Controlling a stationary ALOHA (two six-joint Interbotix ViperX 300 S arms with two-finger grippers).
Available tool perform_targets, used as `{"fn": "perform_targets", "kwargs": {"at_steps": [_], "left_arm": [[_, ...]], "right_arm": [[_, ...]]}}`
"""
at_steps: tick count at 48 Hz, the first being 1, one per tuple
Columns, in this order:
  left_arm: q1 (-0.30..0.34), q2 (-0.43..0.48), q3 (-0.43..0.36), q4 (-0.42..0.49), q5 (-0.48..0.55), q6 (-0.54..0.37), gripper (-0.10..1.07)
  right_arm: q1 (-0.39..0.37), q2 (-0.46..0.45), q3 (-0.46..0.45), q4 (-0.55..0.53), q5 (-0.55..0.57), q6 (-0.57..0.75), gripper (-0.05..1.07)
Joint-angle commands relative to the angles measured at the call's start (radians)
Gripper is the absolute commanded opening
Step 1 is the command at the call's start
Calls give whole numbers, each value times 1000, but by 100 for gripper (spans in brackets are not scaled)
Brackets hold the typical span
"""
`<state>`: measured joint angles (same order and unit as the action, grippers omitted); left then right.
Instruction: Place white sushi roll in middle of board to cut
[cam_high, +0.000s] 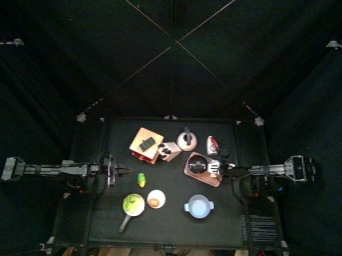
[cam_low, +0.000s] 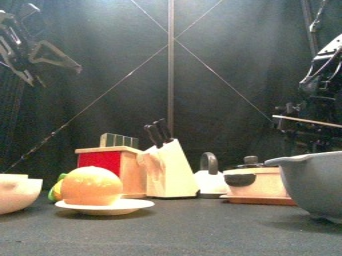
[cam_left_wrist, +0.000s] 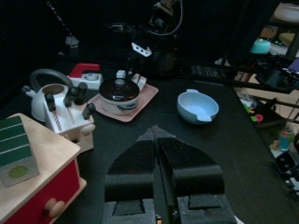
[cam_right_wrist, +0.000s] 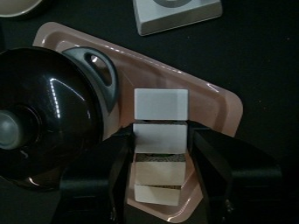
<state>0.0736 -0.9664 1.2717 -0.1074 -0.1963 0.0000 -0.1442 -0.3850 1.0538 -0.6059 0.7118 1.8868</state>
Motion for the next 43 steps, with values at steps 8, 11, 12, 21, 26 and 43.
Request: {"fn": "perform_targets", "kwargs": {"at_steps": [8, 11, 12, 21, 26, 43], "left_arm": [[-2, 3, -15, 0, -5, 2, 37], [-2, 3, -15, 2, -5, 2, 37], [0, 3, -15, 2, -5, 2, 37], [0, 5, -14, 2, -5, 2, 37], [0, 3, -14, 0, -3, 2, 37], [0, 3, -15, -2, -5, 2, 37]], "right_arm": [[25, -29, -20, -15, 9, -5, 57], [37, -49, -20, -18, 21, -3, 57], [43, -60, -21, -18, 31, -3, 57], [98, -110, -72, -14, 103, -3, 57], [152, -114, -135, -25, 183, -5, 57], [298, -69, -313, -66, 314, 2, 57]]}}
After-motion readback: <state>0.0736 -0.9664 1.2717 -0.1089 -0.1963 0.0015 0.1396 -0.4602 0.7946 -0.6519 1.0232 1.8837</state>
